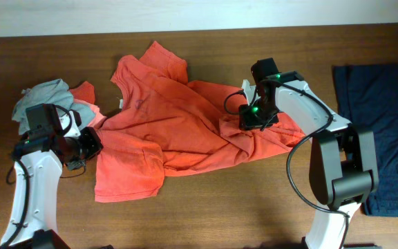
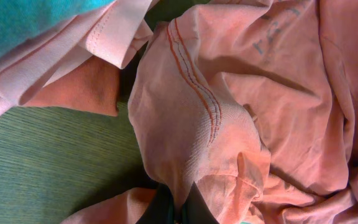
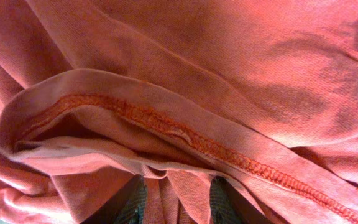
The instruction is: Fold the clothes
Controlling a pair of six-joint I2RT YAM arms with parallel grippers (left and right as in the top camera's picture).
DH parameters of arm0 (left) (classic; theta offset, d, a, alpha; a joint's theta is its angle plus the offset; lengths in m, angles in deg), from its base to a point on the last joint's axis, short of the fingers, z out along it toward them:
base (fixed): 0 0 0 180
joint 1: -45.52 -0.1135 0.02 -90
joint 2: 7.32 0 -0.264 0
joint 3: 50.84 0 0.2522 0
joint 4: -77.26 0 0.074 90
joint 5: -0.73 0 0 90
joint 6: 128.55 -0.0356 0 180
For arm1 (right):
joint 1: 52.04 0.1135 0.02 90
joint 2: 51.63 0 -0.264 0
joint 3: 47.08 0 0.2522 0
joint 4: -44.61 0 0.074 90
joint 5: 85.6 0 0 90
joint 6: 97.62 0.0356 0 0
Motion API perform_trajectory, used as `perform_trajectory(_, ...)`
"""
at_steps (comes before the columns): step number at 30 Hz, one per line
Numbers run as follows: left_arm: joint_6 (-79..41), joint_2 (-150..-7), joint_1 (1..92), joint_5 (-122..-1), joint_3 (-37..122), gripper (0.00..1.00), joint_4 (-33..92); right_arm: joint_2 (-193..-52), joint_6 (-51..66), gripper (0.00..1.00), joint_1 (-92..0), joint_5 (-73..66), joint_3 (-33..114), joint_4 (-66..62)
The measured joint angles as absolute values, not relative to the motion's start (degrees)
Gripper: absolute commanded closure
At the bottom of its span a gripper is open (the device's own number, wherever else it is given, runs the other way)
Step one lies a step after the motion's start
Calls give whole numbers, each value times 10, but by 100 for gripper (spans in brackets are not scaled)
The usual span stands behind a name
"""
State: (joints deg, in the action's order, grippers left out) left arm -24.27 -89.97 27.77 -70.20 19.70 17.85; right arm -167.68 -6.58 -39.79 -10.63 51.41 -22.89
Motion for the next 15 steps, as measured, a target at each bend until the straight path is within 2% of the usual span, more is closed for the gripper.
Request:
perform_trajectory(12,-243,-900,278,-702,197,99,178,-1700,-66,61,-372,-126,514,-222)
perform_trajectory(15,-243,-900,278,-702,197,99,178,-1712,-65,72,-368,-126,514,-217)
